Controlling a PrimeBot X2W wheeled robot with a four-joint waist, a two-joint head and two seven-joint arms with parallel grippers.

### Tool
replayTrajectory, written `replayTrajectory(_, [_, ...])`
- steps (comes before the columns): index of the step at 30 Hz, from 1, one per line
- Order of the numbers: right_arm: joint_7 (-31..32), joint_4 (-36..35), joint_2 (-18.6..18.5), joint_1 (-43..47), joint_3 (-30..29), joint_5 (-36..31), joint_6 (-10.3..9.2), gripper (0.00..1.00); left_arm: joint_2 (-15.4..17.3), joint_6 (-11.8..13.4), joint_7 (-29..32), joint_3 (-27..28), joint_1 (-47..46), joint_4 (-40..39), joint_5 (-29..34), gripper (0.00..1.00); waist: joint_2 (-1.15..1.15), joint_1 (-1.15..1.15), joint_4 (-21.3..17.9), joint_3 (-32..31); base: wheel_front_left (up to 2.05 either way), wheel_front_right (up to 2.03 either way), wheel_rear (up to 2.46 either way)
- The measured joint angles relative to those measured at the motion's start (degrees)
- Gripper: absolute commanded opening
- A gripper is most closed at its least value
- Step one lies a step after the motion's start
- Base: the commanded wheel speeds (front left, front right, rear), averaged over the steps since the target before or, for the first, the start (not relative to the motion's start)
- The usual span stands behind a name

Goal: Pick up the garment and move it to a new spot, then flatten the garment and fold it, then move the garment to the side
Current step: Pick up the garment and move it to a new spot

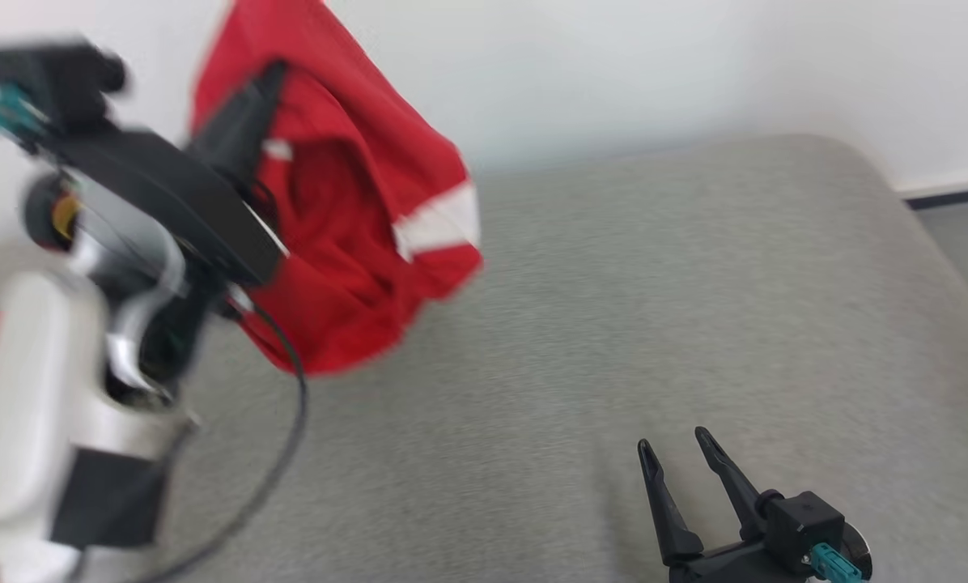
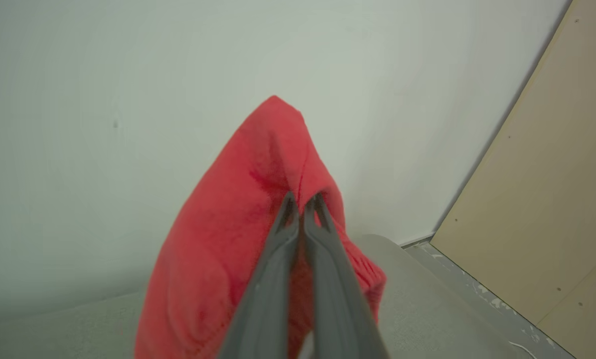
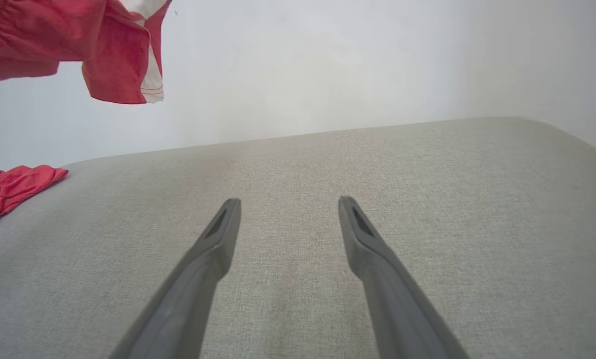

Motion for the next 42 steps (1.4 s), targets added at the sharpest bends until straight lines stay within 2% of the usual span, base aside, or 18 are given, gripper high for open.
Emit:
replayTrajectory(6, [1.4, -0.9, 0.0, 0.7, -0.2, -1.3, 0.00, 1.00, -3.2, 0.0, -5.4, -3.6, 8.7, 3.8, 2.1, 0.00, 0.00, 0.00, -5.3, -0.9, 0.00, 0.00, 0.00])
replayTrajectory(13, [3.4, -2.2, 0.0, 1.2, 0.3, -3.9, 0.00, 1.00, -6.2, -0.1, -15.4, -6.0, 15.6, 14.0, 5.7, 0.00, 0.01, 0.00, -10.4, -0.8, 0.00, 0.00, 0.00])
replayTrajectory(14, [3.4, -2.2, 0.0, 1.2, 0.3, -3.9, 0.00, 1.00, -6.2, -0.1, -15.4, -6.0, 15.6, 14.0, 5.7, 0.00, 0.01, 0.00, -10.4, -0.8, 0.00, 0.00, 0.00])
replayTrajectory(15, [3.7, -2.5, -0.1, 1.4, 0.4, -4.0, 0.00, 1.00, -6.7, 0.1, -18.6, -6.4, 16.5, 17.5, 7.1, 0.00, 0.00, 0.01, -11.5, -0.4, 0.00, 0.00, 0.00])
replayTrajectory(21, [4.5, -3.4, -0.2, 2.3, 0.3, -4.1, 0.00, 1.00, -8.1, 0.0, -26.1, -8.8, 17.4, 27.7, 10.3, 0.00, 0.01, 0.02, -12.4, 0.9, 0.00, 0.00, 0.00])
replayTrajectory(23, [4.5, -3.6, -0.2, 2.4, 0.3, -4.1, 0.00, 1.00, -8.4, -0.2, -26.9, -9.2, 17.4, 28.9, 10.3, 0.85, 0.01, 0.02, -12.2, 1.0, 0.00, 0.00, 0.00])
replayTrajectory(24, [4.7, -3.6, -0.2, 2.5, 0.3, -4.1, 0.00, 1.00, -8.8, -0.5, -27.7, -9.5, 17.5, 30.0, 10.3, 1.00, 0.01, 0.02, -12.0, 1.0, 0.00, 0.00, 0.00])
replayTrajectory(28, [4.8, -3.8, -0.2, 3.3, -0.1, -4.0, 0.00, 1.00, -9.9, -1.2, -31.3, -10.1, 17.5, 32.4, 8.8, 1.00, 0.01, 0.02, -10.6, 0.4, 0.00, 0.00, 0.00])
replayTrajectory(34, [4.4, -4.4, -0.2, 4.6, -4.2, -3.6, 0.00, 1.00, -10.6, 0.3, -37.8, -10.8, 18.0, 30.7, 8.9, 1.00, 0.01, 0.01, -5.9, -1.1, 0.00, 0.00, 0.00])
replayTrajectory(42, [3.6, -5.1, -0.1, 6.9, -8.5, -4.2, 0.00, 1.00, -8.3, 4.4, -40.8, -7.9, 24.8, 23.0, 12.9, 1.00, 0.01, 0.01, 0.7, -3.1, 0.00, 0.00, 0.00])
